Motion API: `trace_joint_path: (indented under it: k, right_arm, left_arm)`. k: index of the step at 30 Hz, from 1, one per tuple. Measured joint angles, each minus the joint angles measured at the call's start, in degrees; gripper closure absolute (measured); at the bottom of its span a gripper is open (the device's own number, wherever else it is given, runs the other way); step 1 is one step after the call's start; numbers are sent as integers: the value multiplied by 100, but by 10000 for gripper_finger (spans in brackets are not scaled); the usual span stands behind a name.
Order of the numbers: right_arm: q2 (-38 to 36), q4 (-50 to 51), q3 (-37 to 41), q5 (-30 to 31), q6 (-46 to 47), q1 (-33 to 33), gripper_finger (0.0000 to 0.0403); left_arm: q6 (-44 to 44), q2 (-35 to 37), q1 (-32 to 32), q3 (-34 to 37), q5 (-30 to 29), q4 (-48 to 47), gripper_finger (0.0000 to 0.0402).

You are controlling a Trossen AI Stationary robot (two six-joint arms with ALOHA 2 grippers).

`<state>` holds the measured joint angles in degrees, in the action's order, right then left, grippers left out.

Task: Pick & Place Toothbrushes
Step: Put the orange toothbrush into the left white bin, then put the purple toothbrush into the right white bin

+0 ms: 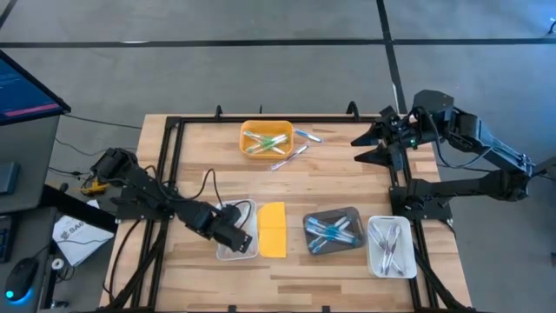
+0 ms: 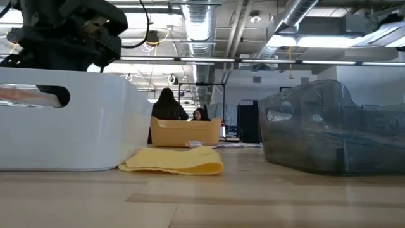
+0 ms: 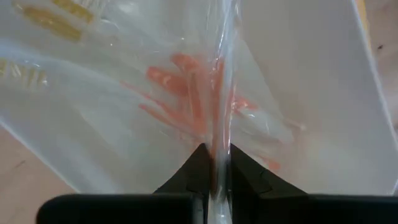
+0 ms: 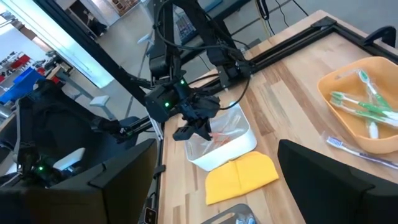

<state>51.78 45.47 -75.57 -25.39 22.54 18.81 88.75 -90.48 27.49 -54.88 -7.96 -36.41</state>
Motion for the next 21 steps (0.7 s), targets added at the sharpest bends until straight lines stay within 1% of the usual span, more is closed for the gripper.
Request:
trace_joint_path:
  k: [2,7,11,14,17,21]
  right_arm:
    - [1,-2,0,1,-21,0,74]
    - [76,-3,0,1,-19,0,74]
    - [103,42,0,-2,-19,0,74]
    - [121,88,0,1,-16,0,74]
    - [124,79,0,-1,-16,2,74]
    - [184,90,2,1,-47,3,74]
  left_arm:
    - [-2,0,-2,62,42,9,365]
    - [16,0,-16,136,56,68,305]
    - [30,59,-24,136,-20,362,274]
    - [130,237,-9,136,-410,494,262]
    - [171,500,-9,136,-740,480,260]
    - [173,866,-9,134,-976,424,265]
